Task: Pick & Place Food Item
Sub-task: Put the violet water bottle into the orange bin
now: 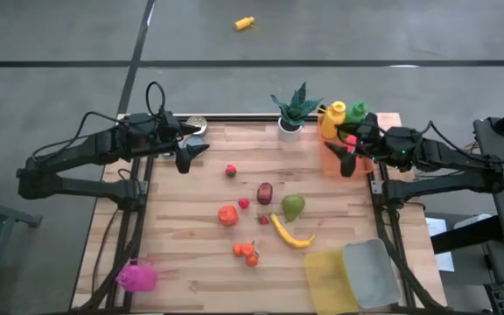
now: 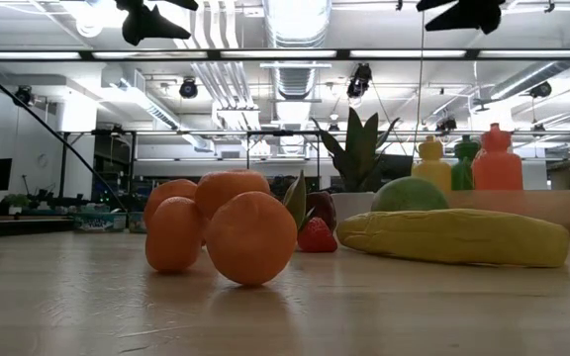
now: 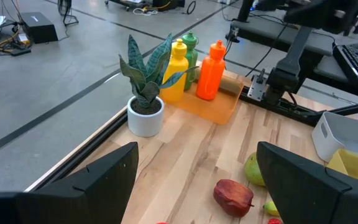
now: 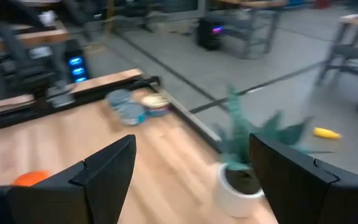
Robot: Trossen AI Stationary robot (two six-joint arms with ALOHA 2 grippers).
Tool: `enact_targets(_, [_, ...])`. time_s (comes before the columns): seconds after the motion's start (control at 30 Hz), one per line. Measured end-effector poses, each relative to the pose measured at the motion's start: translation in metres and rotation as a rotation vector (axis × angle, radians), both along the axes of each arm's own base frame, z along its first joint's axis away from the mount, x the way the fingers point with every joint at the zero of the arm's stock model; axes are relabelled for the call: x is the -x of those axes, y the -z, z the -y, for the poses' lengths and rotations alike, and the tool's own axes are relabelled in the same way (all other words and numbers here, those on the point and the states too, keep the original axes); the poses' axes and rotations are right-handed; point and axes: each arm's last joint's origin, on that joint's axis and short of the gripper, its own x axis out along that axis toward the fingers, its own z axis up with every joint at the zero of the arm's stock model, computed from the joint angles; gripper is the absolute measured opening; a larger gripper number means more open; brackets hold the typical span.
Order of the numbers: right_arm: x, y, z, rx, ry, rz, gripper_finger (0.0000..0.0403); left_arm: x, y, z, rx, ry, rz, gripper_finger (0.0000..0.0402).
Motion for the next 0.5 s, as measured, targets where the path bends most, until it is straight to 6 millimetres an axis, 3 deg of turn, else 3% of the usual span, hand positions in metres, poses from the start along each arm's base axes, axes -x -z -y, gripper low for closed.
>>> enact_targets(0.2, [-0.005,0.011,-0.01,-0.06,-0.172,-0.003,0.0308,0.0,0.0,0.0,0.0,0.0,0.0,0.0332])
enact_targets(0.5, [-0.003,0.021,-0.015,-0.059,-0.209,0.037,0.0308,0.0,0.0,0.0,0.0,0.0,0.0,0.0332])
